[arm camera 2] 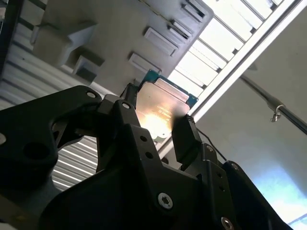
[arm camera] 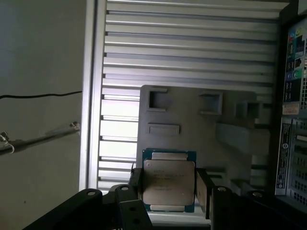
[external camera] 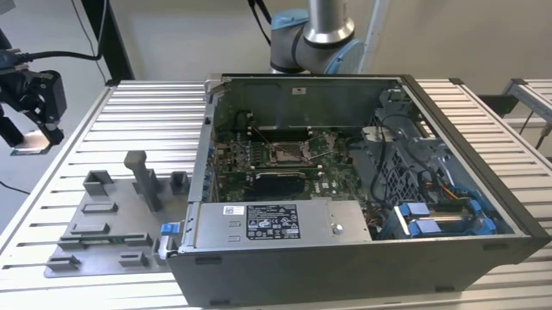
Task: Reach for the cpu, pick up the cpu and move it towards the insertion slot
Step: 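Pick up the cpu and move it towards the insertion slot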
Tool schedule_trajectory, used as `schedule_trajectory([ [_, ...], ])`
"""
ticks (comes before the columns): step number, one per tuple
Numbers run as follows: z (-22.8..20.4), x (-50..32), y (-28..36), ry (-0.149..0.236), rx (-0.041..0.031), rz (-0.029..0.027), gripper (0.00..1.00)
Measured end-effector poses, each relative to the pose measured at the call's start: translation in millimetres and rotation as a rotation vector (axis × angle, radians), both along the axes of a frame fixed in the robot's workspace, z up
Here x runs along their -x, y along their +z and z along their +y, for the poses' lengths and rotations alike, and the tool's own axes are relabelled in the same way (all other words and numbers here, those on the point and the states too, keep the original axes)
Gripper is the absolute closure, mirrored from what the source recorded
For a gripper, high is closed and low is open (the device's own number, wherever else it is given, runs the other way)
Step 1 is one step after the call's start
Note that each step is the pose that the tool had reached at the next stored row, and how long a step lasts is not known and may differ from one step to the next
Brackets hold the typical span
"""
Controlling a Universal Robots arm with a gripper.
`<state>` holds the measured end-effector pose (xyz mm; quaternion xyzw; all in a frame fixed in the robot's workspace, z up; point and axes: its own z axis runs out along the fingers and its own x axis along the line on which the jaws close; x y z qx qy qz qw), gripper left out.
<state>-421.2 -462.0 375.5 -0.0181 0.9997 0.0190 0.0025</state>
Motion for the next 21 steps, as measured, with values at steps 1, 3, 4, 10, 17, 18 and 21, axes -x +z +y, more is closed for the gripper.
schedule_trajectory([
  [1,0.0,0.0,1.5,0.000,0.0000,0.0000,1.00],
  [3,0.0,0.0,4.6,0.000,0.0001,0.0000,1.00],
  [4,0.0,0.0,6.1,0.000,0.0000,0.0000,1.00],
  [10,0.0,0.0,14.9,0.000,-0.0001,-0.0001,1.00],
  [17,0.0,0.0,15.9,0.000,-0.0013,0.0000,1.00],
  [18,0.0,0.0,15.9,0.000,-0.0015,0.0000,1.00],
  [21,-0.1,-0.9,15.8,0.000,-0.0019,-0.0001,1.00],
])
